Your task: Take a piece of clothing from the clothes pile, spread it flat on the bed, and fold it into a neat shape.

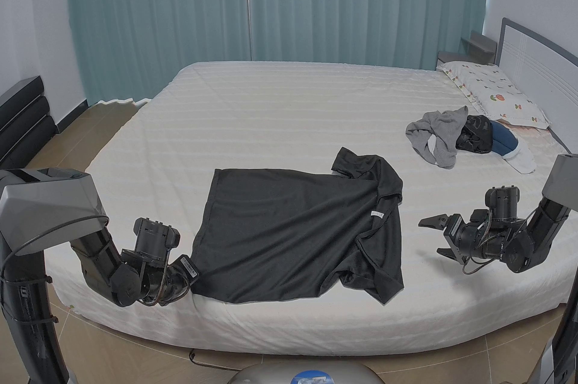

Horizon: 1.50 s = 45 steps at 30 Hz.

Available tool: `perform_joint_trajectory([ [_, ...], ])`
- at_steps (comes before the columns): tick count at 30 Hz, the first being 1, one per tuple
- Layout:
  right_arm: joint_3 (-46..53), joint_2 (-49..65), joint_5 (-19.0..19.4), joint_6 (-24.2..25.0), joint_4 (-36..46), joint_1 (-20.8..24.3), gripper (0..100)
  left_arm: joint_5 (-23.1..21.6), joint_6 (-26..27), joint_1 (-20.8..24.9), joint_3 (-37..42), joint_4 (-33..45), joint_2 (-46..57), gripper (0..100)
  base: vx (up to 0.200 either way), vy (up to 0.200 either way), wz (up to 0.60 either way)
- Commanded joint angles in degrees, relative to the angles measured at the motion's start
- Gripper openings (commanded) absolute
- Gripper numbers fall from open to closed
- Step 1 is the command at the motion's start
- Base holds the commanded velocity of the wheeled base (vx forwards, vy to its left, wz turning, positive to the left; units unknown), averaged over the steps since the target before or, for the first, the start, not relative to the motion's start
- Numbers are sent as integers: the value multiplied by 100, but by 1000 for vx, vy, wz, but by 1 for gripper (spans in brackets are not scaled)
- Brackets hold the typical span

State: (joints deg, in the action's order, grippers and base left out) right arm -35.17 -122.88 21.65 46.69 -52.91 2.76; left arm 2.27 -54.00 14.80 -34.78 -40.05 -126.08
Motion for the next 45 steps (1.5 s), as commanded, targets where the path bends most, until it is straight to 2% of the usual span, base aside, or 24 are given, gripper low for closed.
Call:
perform_joint_trajectory([
  [1,89,19,-21,-28,-9,217,100,2,-14,-12,6,14,39,0,0,0,0],
  [8,-69,45,-82,-72,-9,410,100,19,13,-109,85,50,479,0,0,0,0],
  [11,-491,-43,-539,-134,211,753,100,19,136,-320,94,102,707,0,0,0,0],
  [12,-491,-43,-539,-134,211,753,100,19,136,-320,94,102,707,0,0,0,0],
  [13,-886,-131,-899,-160,536,973,100,19,285,-390,121,208,795,0,0,0,0],
  [14,-1159,-175,-1066,-169,764,1078,100,19,347,-425,129,296,821,0,0,0,0],
  [19,-2117,-579,-1295,-160,1511,1386,100,19,426,-496,121,489,1032,0,0,0,0],
  [25,-3180,-1309,-1699,-187,2188,1509,100,19,654,-671,129,586,1199,0,0,0,0],
  [35,-4463,-1827,-1734,-143,3164,1438,100,11,654,-663,121,577,1059,0,0,0,0],
  [45,-5131,-2442,-2042,-134,3216,1465,100,2,654,-654,112,568,1006,0,0,0,0],
])
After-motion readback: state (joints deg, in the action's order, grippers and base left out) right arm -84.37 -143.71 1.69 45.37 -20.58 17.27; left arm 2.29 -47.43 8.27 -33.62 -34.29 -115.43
